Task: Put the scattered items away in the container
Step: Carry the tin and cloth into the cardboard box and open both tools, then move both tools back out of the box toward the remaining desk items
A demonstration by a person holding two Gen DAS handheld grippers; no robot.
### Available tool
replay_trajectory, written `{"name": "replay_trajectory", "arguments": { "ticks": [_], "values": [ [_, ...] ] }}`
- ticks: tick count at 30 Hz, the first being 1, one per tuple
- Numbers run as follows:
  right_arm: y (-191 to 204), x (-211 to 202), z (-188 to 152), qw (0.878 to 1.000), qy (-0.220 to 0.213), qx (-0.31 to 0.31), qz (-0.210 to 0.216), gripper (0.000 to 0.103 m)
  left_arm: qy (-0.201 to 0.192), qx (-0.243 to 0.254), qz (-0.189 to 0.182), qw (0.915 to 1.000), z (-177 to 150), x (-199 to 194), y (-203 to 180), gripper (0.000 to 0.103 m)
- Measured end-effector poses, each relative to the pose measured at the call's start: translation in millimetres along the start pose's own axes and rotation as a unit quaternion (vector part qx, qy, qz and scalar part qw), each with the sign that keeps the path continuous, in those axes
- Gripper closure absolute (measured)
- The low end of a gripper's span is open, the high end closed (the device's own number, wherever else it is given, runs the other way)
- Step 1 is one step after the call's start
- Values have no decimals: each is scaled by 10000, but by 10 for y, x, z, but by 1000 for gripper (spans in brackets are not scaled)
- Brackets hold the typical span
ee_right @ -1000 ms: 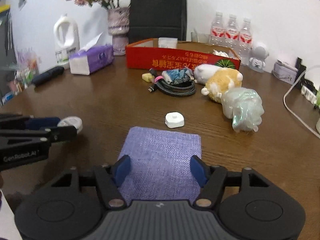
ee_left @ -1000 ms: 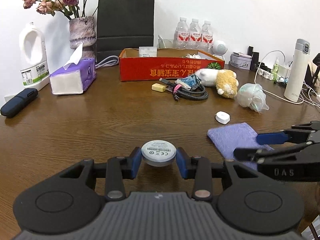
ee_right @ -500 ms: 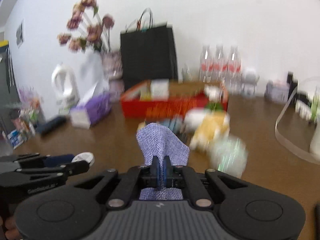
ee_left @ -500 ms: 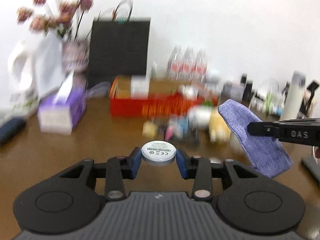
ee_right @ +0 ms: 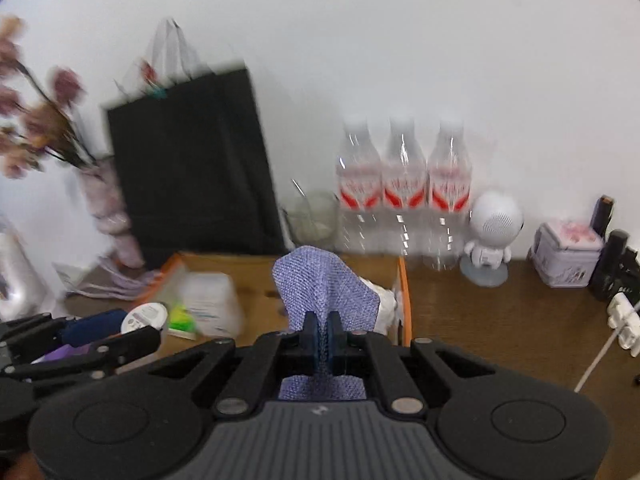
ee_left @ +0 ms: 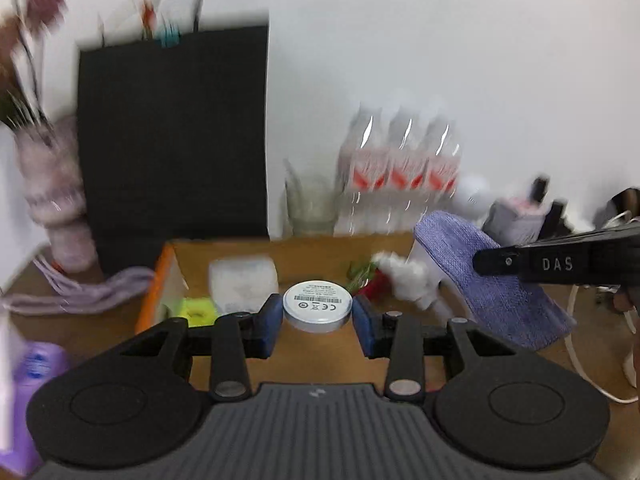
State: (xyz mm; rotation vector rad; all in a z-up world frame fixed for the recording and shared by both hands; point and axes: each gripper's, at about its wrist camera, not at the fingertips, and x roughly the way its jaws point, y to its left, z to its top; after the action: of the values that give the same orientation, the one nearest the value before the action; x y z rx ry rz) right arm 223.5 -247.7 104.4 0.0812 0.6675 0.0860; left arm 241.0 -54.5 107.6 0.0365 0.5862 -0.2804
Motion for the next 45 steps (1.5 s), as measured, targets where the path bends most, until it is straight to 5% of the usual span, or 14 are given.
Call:
{"name": "replay_trajectory", "arguments": {
  "ticks": [8, 11, 15, 17, 19, 25, 29, 31, 35, 37, 45],
  "values": [
    [111, 1173, -218, 9915, 1137, -388, -506, 97, 929, 216, 65, 9954, -162, 880, -99, 63],
    [90, 1355, -269, 9855, 1550, -325, -610, 81, 1004, 304, 188, 9943, -198, 981, -118, 60],
    [-66, 1281, -204, 9850, 1711, 183, -145, 72, 1074, 176, 58, 9940, -139, 906, -23, 51],
    [-125, 1169, -135, 9850, 1674, 415, 54, 59, 1104, 140, 149, 9937, -67, 817, 23, 41],
    [-163, 1021, -54, 9849, 1620, 599, 94, 34, 1191, 112, 251, 9925, 22, 707, 82, 37],
    [-92, 632, 139, 9825, 1729, 644, 271, 25, 1303, -206, 542, 9898, 246, 250, 270, 12],
    [22, 288, 193, 9880, 1434, 501, 266, 24, 833, -143, 893, 9924, 277, -131, 260, 11],
    [79, 54, 193, 9933, 1023, 451, 286, 24, 51, -51, 981, 9951, 220, -404, 225, 8],
    [166, -563, -101, 9940, -961, 222, 465, 20, -1620, 155, 991, 9817, -149, -965, 109, 1],
    [171, -722, -324, 9873, -1420, 122, 694, 17, -1737, 189, 929, 9802, -289, -1074, 95, 1],
    [221, -956, -830, 9873, -1423, 390, 593, 17, -1909, -3, 1022, 9763, -780, -1567, 138, 1]
  ]
}}
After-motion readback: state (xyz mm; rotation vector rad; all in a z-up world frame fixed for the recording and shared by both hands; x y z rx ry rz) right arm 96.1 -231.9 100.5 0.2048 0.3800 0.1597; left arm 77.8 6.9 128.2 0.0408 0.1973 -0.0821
